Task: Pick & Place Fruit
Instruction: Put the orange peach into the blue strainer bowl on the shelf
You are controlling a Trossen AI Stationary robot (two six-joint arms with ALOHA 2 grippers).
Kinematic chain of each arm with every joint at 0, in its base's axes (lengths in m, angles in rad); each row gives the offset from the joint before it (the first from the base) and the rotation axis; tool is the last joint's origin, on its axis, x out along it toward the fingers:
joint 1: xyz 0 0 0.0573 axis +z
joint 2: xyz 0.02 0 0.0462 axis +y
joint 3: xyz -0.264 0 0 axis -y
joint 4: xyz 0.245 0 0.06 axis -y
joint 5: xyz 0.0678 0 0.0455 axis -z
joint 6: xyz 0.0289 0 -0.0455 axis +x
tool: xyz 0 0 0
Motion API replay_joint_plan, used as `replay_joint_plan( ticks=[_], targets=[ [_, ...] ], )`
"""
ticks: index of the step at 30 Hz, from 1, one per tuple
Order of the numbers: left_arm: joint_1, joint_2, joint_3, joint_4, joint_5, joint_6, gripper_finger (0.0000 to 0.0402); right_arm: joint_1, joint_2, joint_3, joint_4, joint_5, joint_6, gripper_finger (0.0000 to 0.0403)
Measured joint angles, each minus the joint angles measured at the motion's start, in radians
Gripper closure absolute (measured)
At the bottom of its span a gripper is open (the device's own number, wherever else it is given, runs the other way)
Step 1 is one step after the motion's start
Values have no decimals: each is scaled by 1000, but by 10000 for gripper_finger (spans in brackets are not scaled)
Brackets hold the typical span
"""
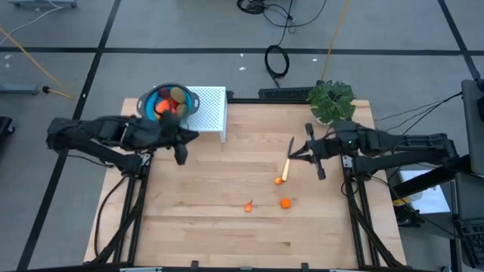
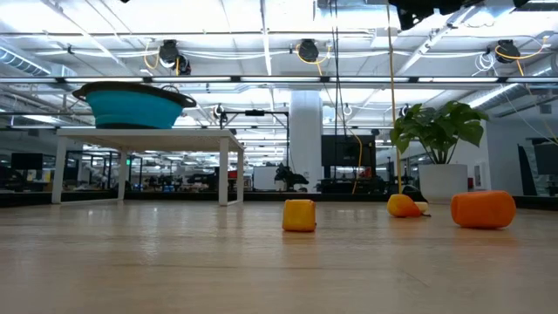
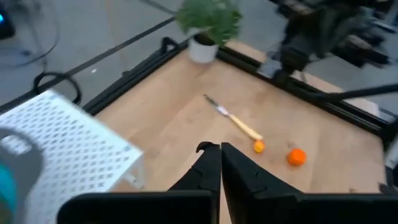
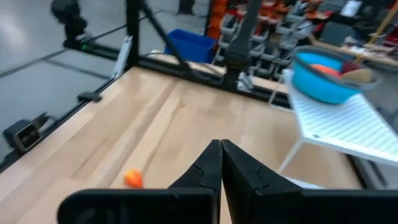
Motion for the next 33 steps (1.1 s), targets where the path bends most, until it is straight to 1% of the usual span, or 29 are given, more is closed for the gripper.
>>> replay_joint_plan(
  ticks=[3,5,9,11,13,16,20,25,29,33],
  targets=[
    [-53,0,-42,76,-4,48,397,32,29,0,-13,1,-17,403],
    [-82,-8,-87,130,-23,52,399,54,49,0,-34,1,-38,403],
    [-127,-61,-185,212,-92,7,393,94,95,0,-63,3,-44,403],
    [-143,-94,-239,248,-99,1,397,113,119,0,-66,10,-48,403],
    [-155,-126,-290,277,-99,7,400,136,142,0,-70,48,-49,403],
    [-163,-181,-362,312,-98,3,395,170,182,0,-77,109,-44,403],
    [-168,-243,-451,354,-90,4,400,219,250,0,-115,157,-42,395],
    [-168,-318,-530,418,-56,72,393,269,343,0,-145,240,-4,378],
    [-168,-384,-570,437,-24,136,400,277,405,0,-149,263,40,360],
    [-167,-461,-615,443,13,157,393,273,449,0,-149,264,63,340]
  ],
)
